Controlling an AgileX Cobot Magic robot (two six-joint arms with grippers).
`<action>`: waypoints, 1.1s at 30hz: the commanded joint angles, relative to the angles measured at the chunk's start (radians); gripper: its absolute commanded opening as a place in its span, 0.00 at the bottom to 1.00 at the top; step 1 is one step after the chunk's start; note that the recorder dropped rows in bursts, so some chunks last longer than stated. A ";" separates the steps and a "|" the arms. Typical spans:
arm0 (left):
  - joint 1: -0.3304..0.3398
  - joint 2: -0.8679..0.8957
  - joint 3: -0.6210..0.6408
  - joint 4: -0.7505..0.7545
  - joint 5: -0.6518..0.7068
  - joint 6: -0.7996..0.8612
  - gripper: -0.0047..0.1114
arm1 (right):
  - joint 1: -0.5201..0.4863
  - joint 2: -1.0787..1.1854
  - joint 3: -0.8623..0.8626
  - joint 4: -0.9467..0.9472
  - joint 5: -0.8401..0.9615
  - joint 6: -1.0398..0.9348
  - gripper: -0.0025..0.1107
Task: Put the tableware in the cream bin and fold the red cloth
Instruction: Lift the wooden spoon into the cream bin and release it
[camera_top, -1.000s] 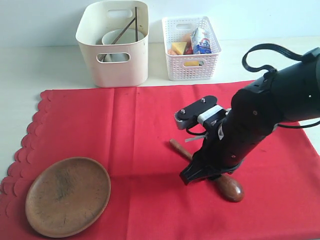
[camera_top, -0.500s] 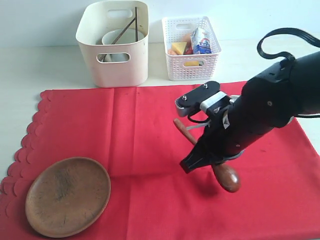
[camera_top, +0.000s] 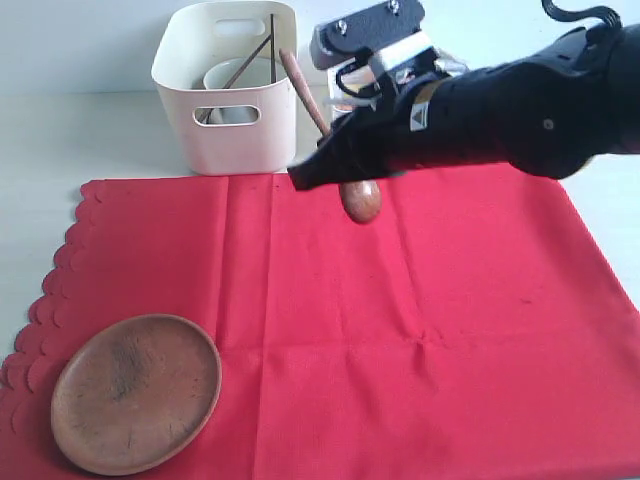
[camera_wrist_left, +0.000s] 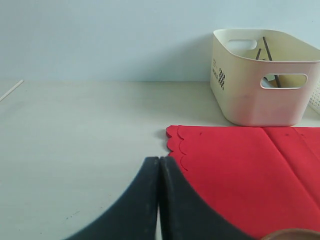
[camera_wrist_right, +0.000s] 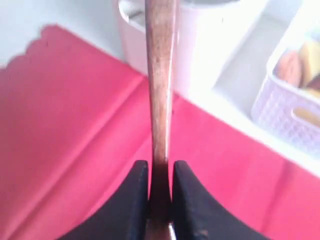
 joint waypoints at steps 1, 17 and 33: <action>-0.005 -0.006 -0.003 0.001 -0.006 -0.002 0.06 | 0.001 0.068 -0.088 -0.007 -0.138 -0.004 0.02; -0.005 -0.006 -0.003 0.001 -0.006 -0.002 0.06 | 0.001 0.495 -0.687 -0.070 -0.196 -0.030 0.02; -0.005 -0.006 -0.003 0.001 -0.006 -0.002 0.06 | -0.059 0.798 -1.071 0.148 -0.205 -0.022 0.34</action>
